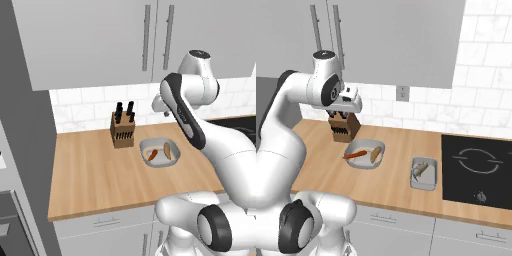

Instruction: Take the meat container that has the fish and place it on the second highest rack of the freezer. Then take the vegetable container that has the sweet potato and carrot and place it on the highest rack of the freezer.

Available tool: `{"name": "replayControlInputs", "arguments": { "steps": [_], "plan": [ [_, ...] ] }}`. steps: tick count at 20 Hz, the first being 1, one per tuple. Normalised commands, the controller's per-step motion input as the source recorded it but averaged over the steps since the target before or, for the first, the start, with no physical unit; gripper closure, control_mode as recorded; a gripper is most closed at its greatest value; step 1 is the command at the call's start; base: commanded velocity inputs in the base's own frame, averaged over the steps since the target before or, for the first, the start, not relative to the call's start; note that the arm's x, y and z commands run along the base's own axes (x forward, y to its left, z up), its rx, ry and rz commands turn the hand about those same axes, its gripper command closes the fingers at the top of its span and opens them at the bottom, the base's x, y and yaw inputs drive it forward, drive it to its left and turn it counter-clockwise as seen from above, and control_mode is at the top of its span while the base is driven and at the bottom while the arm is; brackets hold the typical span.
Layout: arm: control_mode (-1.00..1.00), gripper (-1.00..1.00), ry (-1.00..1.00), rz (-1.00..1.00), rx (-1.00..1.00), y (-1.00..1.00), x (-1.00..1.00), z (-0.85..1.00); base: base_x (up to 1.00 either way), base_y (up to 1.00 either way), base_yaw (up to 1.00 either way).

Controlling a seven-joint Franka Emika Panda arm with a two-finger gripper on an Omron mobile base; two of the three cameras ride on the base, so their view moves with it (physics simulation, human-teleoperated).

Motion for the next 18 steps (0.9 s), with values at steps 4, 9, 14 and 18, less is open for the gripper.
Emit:
{"name": "replayControlInputs", "arguments": {
  "steps": [4, 9, 14, 18],
  "plan": [
    [-1.00, -1.00, 0.01, -0.13, 0.04, -0.07, -0.12, -0.27, 0.00, 0.00, 0.00],
    [-1.00, -1.00, 0.00, -0.49, 0.22, -0.22, -0.46, -0.73, 0.00, 0.00, 0.00],
    [-1.00, -1.00, 0.00, -0.60, 0.28, -0.24, -0.39, -0.88, 0.00, 0.00, 0.00],
    [-1.00, -1.00, 0.02, -0.48, 0.20, -0.23, -0.29, -0.86, 0.00, 0.00, 0.00]
  ]
}}
